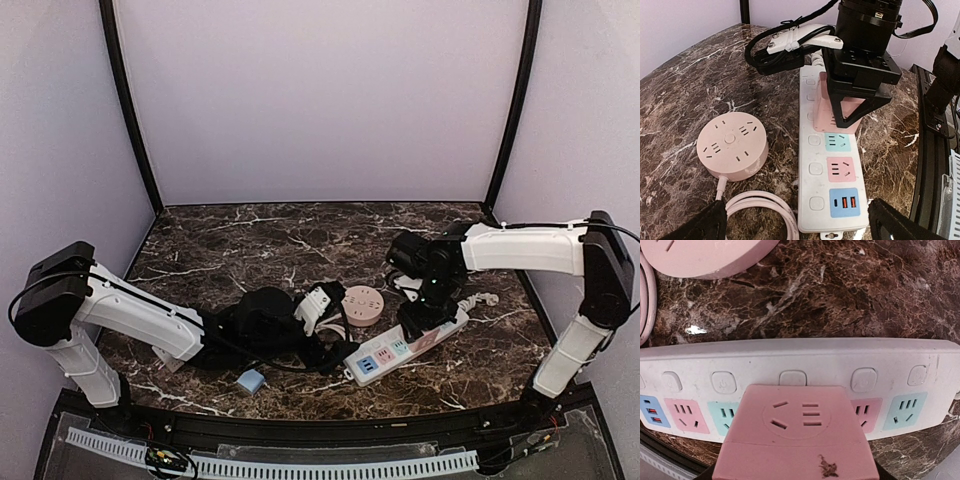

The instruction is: Insert the plug

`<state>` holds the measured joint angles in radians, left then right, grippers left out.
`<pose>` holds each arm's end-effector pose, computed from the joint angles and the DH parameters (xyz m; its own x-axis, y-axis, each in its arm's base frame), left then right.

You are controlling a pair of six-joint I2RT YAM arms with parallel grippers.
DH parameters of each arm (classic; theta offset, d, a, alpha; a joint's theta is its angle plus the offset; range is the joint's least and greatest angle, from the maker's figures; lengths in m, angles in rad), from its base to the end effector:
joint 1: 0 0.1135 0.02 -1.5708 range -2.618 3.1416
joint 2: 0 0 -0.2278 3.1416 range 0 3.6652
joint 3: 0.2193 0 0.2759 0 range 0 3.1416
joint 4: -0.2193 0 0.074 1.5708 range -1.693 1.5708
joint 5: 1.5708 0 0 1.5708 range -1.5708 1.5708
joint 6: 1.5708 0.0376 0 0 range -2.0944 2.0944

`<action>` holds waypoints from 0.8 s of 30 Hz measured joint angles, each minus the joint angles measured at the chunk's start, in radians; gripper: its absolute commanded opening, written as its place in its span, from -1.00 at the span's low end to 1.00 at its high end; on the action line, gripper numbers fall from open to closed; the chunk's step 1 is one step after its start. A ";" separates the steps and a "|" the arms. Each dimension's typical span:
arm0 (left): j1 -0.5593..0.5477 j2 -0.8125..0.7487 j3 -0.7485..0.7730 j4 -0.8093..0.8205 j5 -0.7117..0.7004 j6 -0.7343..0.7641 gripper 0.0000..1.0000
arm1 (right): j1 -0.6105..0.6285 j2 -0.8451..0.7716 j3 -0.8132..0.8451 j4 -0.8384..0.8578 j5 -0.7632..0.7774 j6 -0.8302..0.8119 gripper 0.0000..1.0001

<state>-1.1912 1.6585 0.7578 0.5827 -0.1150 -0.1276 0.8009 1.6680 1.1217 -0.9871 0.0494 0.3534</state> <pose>0.1374 -0.3328 0.1318 -0.2272 0.2283 -0.9467 0.8604 0.5025 -0.0853 0.2154 0.2195 0.1401 -0.9003 -0.4321 -0.0522 -0.4308 0.9018 -0.0334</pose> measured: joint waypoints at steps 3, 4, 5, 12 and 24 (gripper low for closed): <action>0.000 0.000 0.000 0.000 0.003 0.000 0.97 | 0.006 -0.004 -0.007 0.008 0.000 -0.006 -1.00; 0.000 0.000 0.000 0.000 0.003 0.000 0.97 | 0.010 -0.004 -0.007 0.008 0.005 -0.013 -1.00; 0.000 0.000 0.000 0.000 0.003 0.000 0.97 | 0.013 -0.003 -0.006 0.008 0.008 -0.019 -1.00; 0.000 0.000 0.000 0.000 0.003 0.000 0.97 | 0.015 0.006 0.003 -0.001 0.010 -0.022 -1.00; 0.000 0.000 0.000 0.000 0.008 0.000 0.97 | 0.024 -0.043 -0.034 0.002 0.048 0.108 -1.00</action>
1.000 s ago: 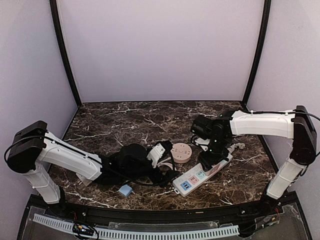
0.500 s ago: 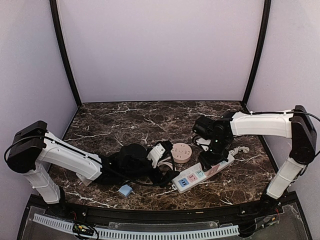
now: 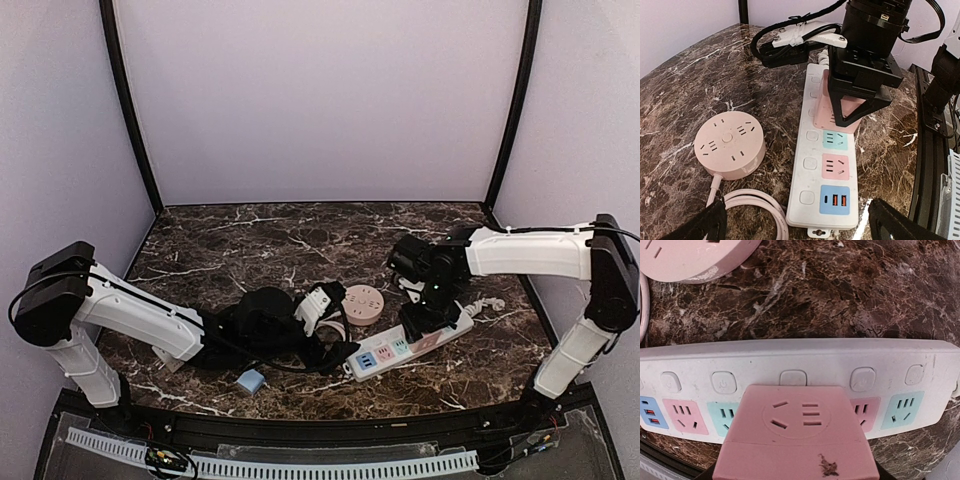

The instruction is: Insert the plug

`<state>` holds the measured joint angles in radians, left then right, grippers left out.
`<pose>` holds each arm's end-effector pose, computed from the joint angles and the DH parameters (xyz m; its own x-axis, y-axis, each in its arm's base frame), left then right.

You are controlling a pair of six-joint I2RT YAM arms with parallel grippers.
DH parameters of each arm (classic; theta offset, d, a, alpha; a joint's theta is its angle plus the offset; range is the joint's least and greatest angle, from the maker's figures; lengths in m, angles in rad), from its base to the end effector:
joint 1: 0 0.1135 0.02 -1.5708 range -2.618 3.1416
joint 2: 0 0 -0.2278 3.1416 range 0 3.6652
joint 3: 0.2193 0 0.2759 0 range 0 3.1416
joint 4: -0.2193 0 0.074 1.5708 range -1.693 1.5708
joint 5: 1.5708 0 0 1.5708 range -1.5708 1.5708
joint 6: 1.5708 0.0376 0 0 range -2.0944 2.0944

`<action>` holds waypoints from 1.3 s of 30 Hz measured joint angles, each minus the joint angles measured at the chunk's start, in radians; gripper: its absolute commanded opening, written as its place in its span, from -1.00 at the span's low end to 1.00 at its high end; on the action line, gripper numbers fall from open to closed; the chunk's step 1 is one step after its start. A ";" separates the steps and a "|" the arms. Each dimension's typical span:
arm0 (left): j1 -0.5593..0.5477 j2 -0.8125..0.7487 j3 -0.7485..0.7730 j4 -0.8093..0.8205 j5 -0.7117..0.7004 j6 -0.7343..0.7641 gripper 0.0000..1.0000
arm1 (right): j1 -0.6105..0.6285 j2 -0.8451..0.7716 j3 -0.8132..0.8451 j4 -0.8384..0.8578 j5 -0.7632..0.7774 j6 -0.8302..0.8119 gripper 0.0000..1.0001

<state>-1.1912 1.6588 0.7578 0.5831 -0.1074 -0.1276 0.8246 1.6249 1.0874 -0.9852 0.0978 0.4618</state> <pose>0.1372 -0.3329 0.1318 -0.2276 0.2290 -0.9464 0.8638 0.4962 -0.0876 0.2062 0.2176 0.1434 -0.9312 -0.3540 -0.0865 -0.3492 0.9347 -0.0659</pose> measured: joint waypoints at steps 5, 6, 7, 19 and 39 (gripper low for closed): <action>0.000 0.000 0.000 0.000 0.003 0.000 0.98 | -0.001 -0.011 -0.011 0.005 0.003 0.042 -0.94; 0.000 0.000 0.000 0.000 0.003 0.000 0.97 | -0.001 -0.013 -0.012 0.006 0.003 0.046 -0.81; 0.000 0.000 0.000 0.000 0.002 0.000 0.97 | -0.001 -0.015 -0.014 0.007 0.003 0.051 -0.68; 0.000 0.025 0.001 -0.002 0.003 0.000 0.97 | -0.008 -0.024 -0.009 0.045 0.013 0.011 0.95; 0.000 -0.054 0.000 -0.211 -0.099 -0.085 0.97 | 0.034 -0.293 0.065 0.127 0.068 0.002 0.97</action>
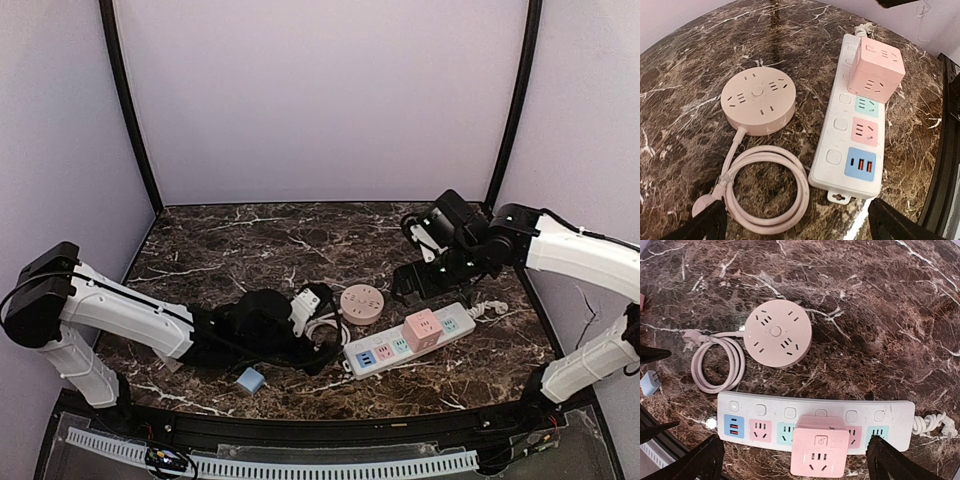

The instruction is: Insert the plug

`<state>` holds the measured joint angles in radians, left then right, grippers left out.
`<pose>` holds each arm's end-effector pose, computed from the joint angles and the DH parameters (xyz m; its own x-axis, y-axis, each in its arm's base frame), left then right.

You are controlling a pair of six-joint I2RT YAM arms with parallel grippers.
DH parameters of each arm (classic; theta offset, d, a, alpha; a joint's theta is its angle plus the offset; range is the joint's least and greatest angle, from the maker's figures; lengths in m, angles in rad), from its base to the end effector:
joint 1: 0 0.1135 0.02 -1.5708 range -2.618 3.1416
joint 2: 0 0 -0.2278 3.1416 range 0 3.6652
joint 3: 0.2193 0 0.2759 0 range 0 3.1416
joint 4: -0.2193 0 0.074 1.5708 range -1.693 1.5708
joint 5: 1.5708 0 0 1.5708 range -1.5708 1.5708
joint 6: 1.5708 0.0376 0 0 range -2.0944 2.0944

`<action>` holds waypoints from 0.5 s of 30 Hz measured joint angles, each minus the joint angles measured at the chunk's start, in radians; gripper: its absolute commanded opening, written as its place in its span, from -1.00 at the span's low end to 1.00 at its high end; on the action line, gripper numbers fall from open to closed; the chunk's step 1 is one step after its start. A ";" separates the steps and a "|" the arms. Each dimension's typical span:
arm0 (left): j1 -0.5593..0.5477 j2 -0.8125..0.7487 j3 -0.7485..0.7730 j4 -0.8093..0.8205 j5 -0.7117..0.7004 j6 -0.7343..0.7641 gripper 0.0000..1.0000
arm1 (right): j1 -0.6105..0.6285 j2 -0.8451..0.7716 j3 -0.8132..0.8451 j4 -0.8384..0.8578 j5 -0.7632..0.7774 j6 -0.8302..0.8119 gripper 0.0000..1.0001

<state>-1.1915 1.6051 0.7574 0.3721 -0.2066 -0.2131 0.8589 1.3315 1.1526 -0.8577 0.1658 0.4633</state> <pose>0.1366 -0.3218 0.1282 -0.3437 0.3032 -0.8888 0.7868 0.6097 -0.0962 0.1995 0.2218 0.2503 -0.8122 -0.2666 -0.5190 -0.3676 0.9245 0.1005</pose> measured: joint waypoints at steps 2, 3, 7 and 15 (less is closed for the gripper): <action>-0.004 -0.042 -0.017 -0.046 -0.017 -0.032 0.96 | 0.018 -0.045 -0.026 0.040 0.000 0.002 0.97; -0.008 -0.065 -0.029 -0.071 -0.026 -0.047 0.96 | 0.026 -0.063 -0.039 0.058 -0.001 0.003 0.97; -0.034 -0.128 -0.072 -0.174 -0.060 -0.106 0.91 | 0.060 -0.108 -0.097 0.142 -0.020 0.002 0.97; -0.110 -0.196 -0.130 -0.409 -0.159 -0.254 0.88 | 0.101 -0.104 -0.126 0.230 -0.041 0.001 0.97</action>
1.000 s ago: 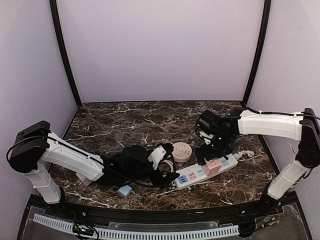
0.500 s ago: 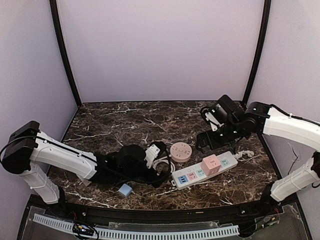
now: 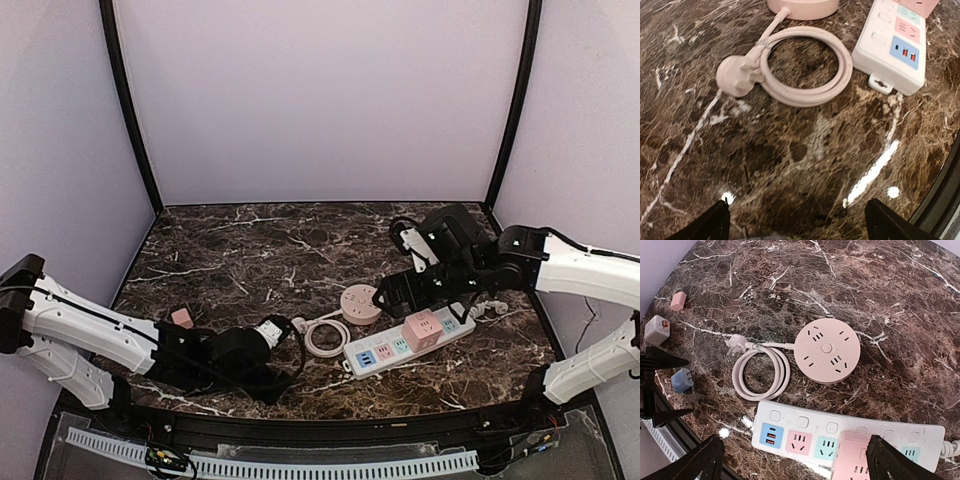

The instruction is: Insert the plug

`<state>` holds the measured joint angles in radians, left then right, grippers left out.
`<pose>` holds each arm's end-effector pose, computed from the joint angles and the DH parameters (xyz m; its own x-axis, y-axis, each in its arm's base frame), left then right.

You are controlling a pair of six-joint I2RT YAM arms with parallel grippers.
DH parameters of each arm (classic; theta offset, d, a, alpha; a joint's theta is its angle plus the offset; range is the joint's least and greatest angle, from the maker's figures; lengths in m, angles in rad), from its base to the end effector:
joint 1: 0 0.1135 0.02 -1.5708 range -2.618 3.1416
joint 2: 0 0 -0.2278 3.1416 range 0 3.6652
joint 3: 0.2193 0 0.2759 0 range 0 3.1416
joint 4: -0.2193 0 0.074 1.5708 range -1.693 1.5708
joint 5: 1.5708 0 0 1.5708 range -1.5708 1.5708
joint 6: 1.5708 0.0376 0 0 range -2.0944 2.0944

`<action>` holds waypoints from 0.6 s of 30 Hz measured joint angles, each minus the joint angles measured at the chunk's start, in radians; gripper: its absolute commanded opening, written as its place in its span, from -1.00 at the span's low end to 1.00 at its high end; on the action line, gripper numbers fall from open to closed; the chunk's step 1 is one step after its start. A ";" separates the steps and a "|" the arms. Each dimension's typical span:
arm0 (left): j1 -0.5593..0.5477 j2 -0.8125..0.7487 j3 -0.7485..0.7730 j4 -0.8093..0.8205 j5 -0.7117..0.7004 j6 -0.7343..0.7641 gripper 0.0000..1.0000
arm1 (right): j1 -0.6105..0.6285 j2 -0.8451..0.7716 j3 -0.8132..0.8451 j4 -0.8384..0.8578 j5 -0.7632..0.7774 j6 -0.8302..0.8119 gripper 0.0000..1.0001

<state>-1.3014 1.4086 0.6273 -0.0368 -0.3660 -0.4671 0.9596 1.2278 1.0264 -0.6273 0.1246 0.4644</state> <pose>0.0905 -0.2772 0.1117 -0.5494 0.4101 -0.7280 0.6581 0.7493 -0.0746 0.1728 0.2385 0.2509 -0.7205 -0.2538 -0.6453 -0.4940 0.8410 0.2208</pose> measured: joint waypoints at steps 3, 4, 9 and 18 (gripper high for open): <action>-0.007 -0.049 -0.022 -0.086 -0.037 -0.056 0.86 | 0.021 0.016 0.000 0.024 0.000 -0.003 0.97; -0.007 -0.064 -0.026 -0.113 -0.047 -0.074 0.84 | 0.029 0.022 0.000 0.031 0.000 -0.004 0.97; -0.006 -0.165 -0.061 -0.226 -0.067 -0.147 0.77 | 0.066 0.049 -0.001 0.060 0.012 -0.010 0.97; -0.006 -0.319 -0.142 -0.317 -0.019 -0.219 0.62 | 0.121 0.028 -0.095 0.134 0.033 0.002 0.97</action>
<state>-1.3075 1.0893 0.4858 -0.3542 -0.3847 -0.6865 1.0801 1.2560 0.9318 -0.4931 0.1574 0.4660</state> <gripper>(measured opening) 0.821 0.986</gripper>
